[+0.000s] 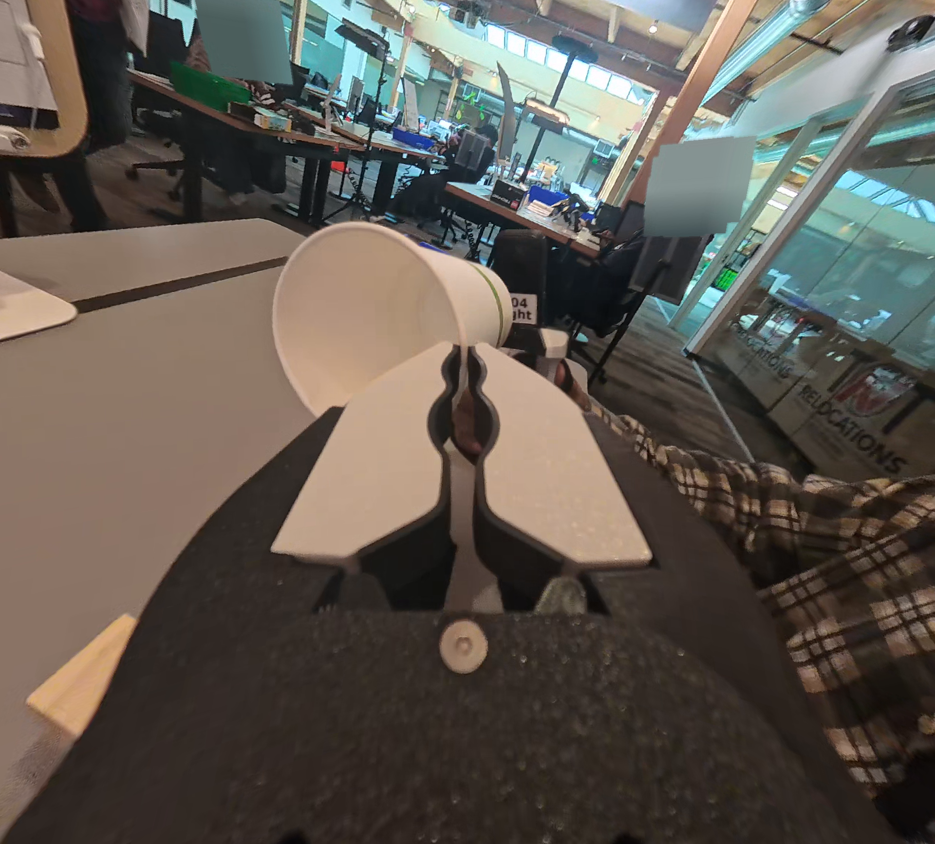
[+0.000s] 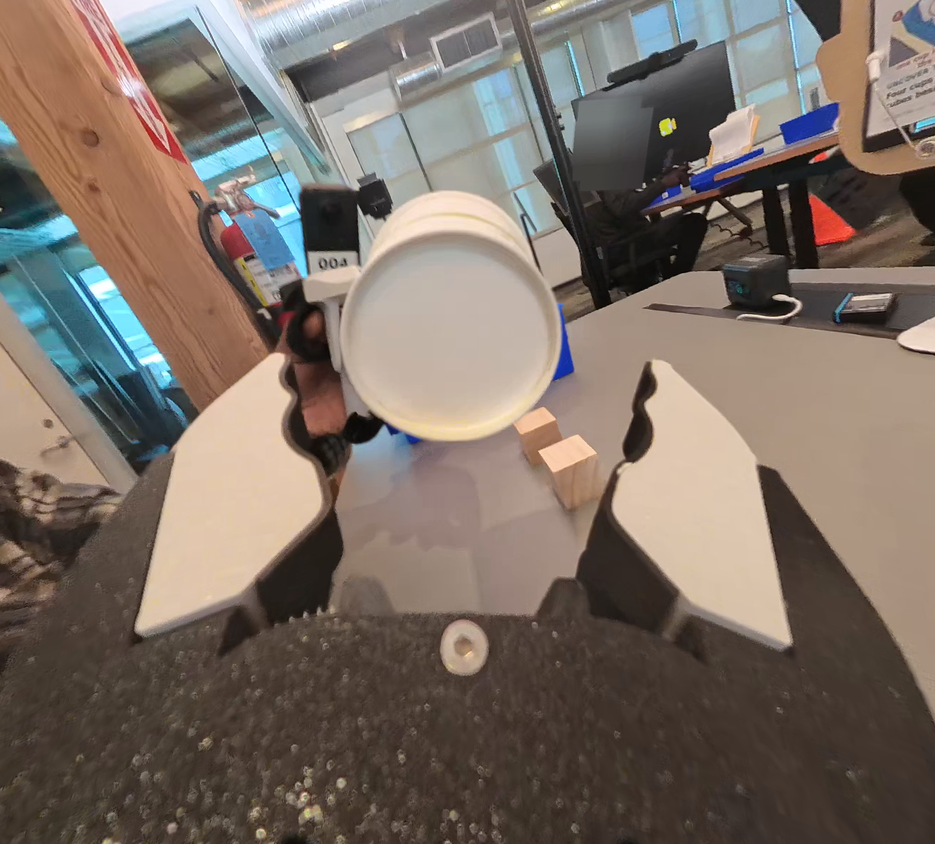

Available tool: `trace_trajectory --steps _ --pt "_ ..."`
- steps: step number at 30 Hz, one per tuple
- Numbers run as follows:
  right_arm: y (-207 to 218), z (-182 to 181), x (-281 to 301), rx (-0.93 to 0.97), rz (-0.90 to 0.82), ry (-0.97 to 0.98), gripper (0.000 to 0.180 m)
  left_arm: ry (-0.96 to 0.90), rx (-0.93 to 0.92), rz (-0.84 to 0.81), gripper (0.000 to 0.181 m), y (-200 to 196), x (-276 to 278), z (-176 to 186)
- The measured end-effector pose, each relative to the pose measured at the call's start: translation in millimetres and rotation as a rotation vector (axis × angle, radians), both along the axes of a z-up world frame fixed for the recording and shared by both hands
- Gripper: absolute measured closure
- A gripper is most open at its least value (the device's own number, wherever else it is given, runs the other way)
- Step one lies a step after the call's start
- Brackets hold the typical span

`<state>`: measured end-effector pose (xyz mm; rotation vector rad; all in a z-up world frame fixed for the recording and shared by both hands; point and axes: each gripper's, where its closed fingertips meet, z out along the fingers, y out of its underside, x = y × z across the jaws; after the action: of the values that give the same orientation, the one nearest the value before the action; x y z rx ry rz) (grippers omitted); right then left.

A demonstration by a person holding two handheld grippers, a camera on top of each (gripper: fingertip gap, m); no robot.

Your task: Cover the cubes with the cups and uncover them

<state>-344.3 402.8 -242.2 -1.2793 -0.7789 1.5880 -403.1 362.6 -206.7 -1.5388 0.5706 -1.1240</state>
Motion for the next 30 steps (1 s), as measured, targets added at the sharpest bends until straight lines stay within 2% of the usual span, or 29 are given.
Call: trace_trajectory --steps 9,12,14,16,18,21,25,28,30 --pt "-2 -6 6 -0.045 0.045 0.020 0.062 -0.034 -0.031 -0.030 0.179 1 14 -17" --pt "-2 -7 4 -0.054 0.063 0.013 0.069 -0.067 -0.032 -0.053 0.179 -2 19 -16" --pt "-6 -4 6 -0.039 0.103 0.023 0.091 -0.071 -0.023 -0.076 0.179 -5 25 -16" --pt "-6 -2 9 -0.038 0.122 -0.010 0.091 -0.062 -0.020 -0.091 0.179 -8 29 -18" --pt "-5 -2 13 0.011 0.121 -0.088 0.091 0.026 -0.027 -0.094 0.176 -9 30 -27" --pt "-3 -2 23 0.099 0.135 -0.254 0.092 0.233 -0.012 -0.035 0.141 -7 18 -38" --pt "-2 -6 32 0.206 0.193 -0.507 0.092 0.486 0.045 -0.006 0.114 0 10 -30" --pt "-11 -6 28 0.274 0.271 -0.631 0.092 0.619 0.036 -0.079 0.098 2 27 -34" --pt "-19 -8 22 0.324 0.315 -0.694 0.092 0.677 0.015 -0.131 0.095 4 40 -44"
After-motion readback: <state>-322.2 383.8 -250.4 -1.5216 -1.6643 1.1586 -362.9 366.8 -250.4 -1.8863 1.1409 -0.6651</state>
